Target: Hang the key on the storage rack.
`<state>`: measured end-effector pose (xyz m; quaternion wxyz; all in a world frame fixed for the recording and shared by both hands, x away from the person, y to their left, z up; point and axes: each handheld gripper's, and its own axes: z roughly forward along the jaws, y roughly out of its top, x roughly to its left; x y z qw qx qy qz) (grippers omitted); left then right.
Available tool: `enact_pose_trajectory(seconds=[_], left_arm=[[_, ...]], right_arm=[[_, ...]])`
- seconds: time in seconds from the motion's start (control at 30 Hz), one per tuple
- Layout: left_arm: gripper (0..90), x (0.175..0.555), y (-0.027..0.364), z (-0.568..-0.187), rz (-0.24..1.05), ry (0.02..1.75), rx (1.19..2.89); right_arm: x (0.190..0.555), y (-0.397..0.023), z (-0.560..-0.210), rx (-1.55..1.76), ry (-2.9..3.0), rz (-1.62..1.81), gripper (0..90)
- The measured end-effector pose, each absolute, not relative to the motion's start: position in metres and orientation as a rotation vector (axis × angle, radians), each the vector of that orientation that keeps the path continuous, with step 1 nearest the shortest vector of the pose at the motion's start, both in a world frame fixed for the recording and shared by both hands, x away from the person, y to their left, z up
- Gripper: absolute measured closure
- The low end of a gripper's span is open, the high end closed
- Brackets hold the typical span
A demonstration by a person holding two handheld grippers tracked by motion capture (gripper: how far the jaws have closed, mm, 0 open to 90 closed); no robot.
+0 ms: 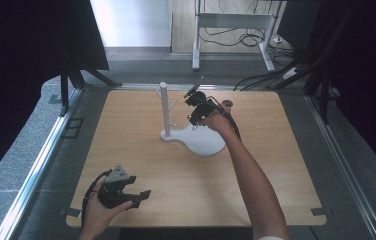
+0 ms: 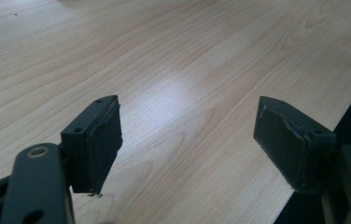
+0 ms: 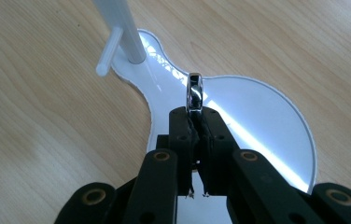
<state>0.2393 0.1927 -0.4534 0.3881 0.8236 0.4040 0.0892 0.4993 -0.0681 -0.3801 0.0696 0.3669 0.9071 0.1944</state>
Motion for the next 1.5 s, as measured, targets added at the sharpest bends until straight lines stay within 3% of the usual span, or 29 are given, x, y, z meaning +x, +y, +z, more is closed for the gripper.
enact_pose_trajectory(seconds=[1.5], left_arm=[[24.1,0.240,0.203,-0.451,0.219,1.033,2.072]], right_arm=[[0.537,-0.033,-0.348,1.097,2.662,0.601,84.1]])
